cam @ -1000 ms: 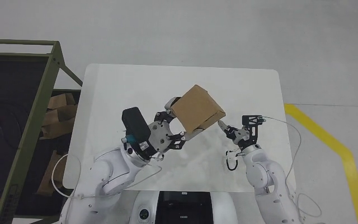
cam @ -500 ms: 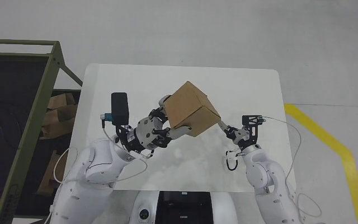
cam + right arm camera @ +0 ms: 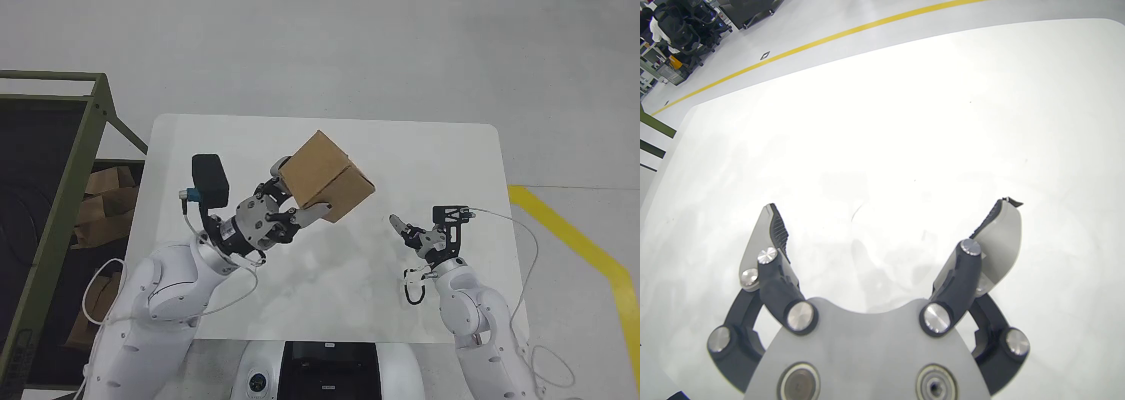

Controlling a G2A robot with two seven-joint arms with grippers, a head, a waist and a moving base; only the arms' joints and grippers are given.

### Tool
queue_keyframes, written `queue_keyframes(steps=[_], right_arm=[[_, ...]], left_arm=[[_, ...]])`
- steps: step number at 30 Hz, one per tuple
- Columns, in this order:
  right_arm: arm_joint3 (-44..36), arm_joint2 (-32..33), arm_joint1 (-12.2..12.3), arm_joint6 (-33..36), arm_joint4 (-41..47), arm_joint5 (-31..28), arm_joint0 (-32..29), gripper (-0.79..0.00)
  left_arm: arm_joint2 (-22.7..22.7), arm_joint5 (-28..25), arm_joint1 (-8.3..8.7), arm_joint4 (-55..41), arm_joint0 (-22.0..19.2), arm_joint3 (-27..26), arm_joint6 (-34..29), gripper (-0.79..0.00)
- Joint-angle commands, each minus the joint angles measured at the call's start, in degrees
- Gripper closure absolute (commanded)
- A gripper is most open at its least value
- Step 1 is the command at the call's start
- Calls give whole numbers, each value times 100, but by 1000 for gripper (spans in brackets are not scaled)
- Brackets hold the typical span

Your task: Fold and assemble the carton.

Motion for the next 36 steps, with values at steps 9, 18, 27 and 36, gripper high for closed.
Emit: queue_keyframes(steps=[9, 18, 27, 36], right_arm=[[0, 0, 0, 0, 0, 0, 0, -785], [0, 0, 0, 0, 0, 0, 0, -785], [0, 0, 0, 0, 0, 0, 0, -785], [0, 0, 0, 0, 0, 0, 0, -785]], left_arm=[[-43, 42, 32, 1321, 137, 540, 33, 0], [-28, -14, 48, 1471, 217, 658, -109, 0], [33, 13, 45, 1511, 205, 777, -139, 0], [264, -188, 37, 2156, -65, 1810, 360, 0]])
